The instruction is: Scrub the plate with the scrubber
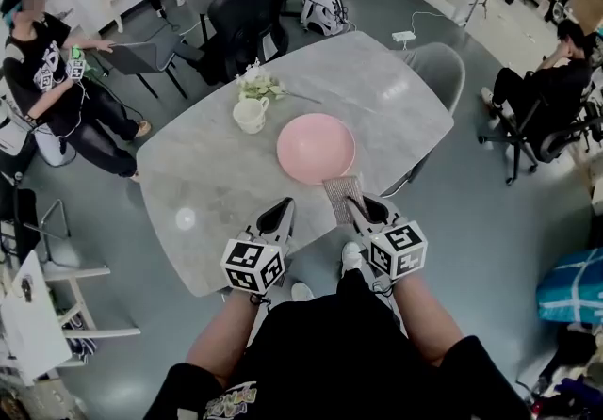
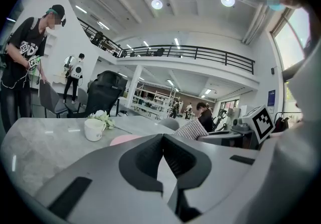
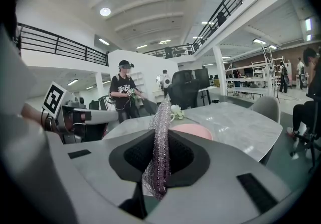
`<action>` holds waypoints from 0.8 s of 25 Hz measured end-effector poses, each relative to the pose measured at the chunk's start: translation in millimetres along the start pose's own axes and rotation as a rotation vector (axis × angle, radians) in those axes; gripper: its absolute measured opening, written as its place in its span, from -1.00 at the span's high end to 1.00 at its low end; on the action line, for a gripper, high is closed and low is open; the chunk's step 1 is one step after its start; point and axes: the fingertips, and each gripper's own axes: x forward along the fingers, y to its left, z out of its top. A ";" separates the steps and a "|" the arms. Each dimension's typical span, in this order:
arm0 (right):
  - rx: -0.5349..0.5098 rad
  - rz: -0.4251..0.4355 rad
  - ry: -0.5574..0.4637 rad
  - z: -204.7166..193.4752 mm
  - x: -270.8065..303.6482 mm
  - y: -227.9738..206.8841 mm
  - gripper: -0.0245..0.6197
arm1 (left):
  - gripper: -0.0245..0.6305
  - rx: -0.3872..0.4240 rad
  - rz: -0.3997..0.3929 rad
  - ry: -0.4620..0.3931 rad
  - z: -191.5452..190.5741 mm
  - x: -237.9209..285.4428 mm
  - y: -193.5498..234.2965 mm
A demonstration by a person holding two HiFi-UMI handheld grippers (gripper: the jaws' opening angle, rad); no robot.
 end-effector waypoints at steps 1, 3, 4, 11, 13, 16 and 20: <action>0.000 -0.001 0.000 0.1 0.5 -0.5 0.70 | 0.87 0.000 -0.001 0.000 0.0 0.6 0.3; 0.001 -0.001 -0.001 -0.4 1.4 -0.8 0.70 | 0.87 0.000 -0.002 0.001 -0.8 1.1 1.0; 0.002 -0.002 -0.002 -0.9 1.7 -0.5 0.70 | 0.87 -0.001 -0.002 0.002 -1.4 1.0 1.4; 0.008 -0.004 -0.003 -1.9 4.3 2.0 0.70 | 0.87 -0.005 -0.004 0.008 -3.3 -0.1 4.7; 0.009 -0.003 -0.002 -1.4 5.1 1.2 0.70 | 0.87 -0.006 -0.005 0.009 -2.9 1.0 4.7; 0.011 -0.004 0.000 -2.0 6.2 0.5 0.70 | 0.87 -0.007 -0.006 0.010 -3.6 2.3 5.5; 0.012 -0.004 0.003 -4.6 8.4 0.7 0.70 | 0.87 -0.009 -0.006 0.012 -6.2 2.4 8.0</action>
